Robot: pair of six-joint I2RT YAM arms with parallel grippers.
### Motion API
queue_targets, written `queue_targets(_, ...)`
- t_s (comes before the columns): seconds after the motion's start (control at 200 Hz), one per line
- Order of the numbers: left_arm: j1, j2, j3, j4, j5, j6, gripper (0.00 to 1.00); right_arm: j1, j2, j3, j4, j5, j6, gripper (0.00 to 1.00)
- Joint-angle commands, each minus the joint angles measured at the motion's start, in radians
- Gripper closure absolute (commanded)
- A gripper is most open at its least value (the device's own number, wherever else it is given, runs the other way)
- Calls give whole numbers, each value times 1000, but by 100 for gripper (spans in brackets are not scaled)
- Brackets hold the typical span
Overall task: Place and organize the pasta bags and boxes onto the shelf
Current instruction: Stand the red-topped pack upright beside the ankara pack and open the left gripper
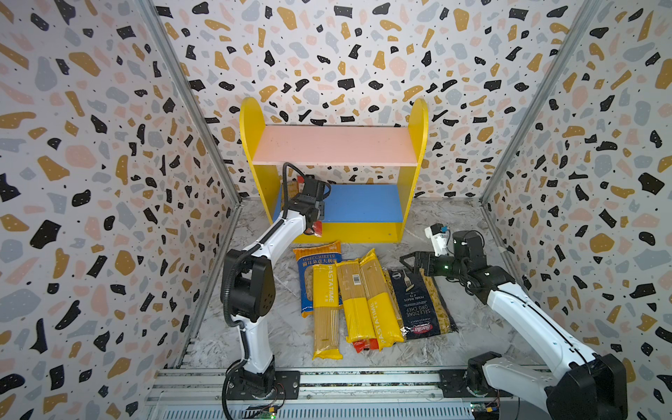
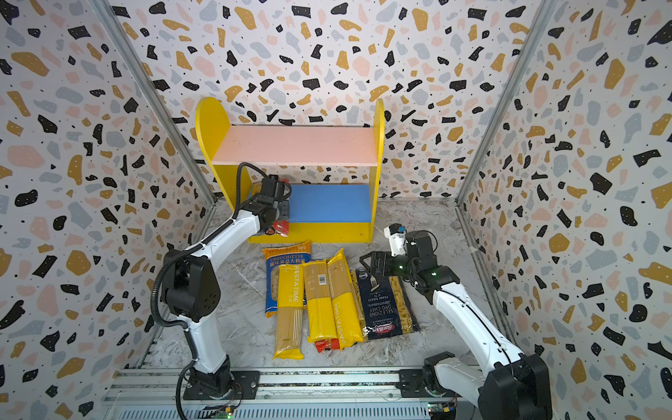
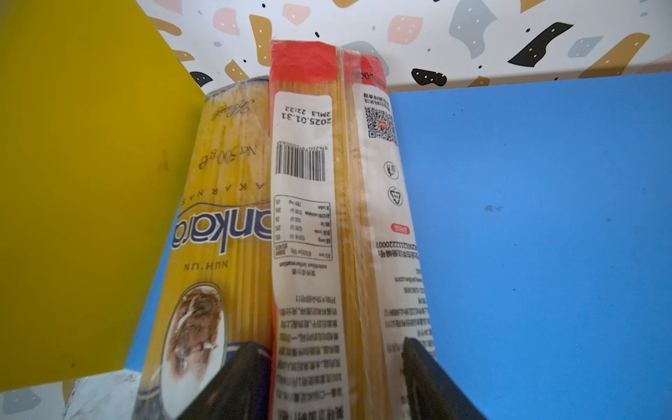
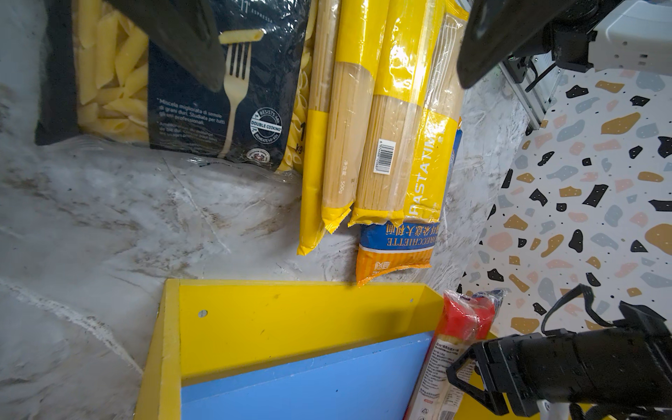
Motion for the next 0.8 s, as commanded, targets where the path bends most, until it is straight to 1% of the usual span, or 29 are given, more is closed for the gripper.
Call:
queue_targets(0.0,9,-14,32,52,-16,5,32,-5,-13,32,7,-12,-4,0)
queue_targets(0.245,10,-14,41,41,3,0,32,-5,-28,25,-3,-10,-3,0)
queue_targets(0.33,10,-20,48,17,28,-8,32,-5,-34,21,-5,-11,-5,0)
queue_targets(0.355,9,-27,45,14,35,-13,31,-5,-36,20,-3,-11,-5,1)
queue_targets(0.38,9,-38,39,12,46,-17,27,-5,-38,19,-4,-11,-5,1)
queue_targets(0.466,9,-96,-17,30,61,-36,18,-5,-43,15,-4,-12,-5,1)
queue_targets(0.526,8,-152,-73,51,70,-45,15,-5,-48,11,-3,-9,-5,1)
queue_targets(0.611,9,-229,-158,80,92,-58,13,-4,-56,2,-3,-9,-2,1)
queue_targets(0.791,-4,-360,-298,93,151,-113,13,-2,-85,-15,-12,4,1,1)
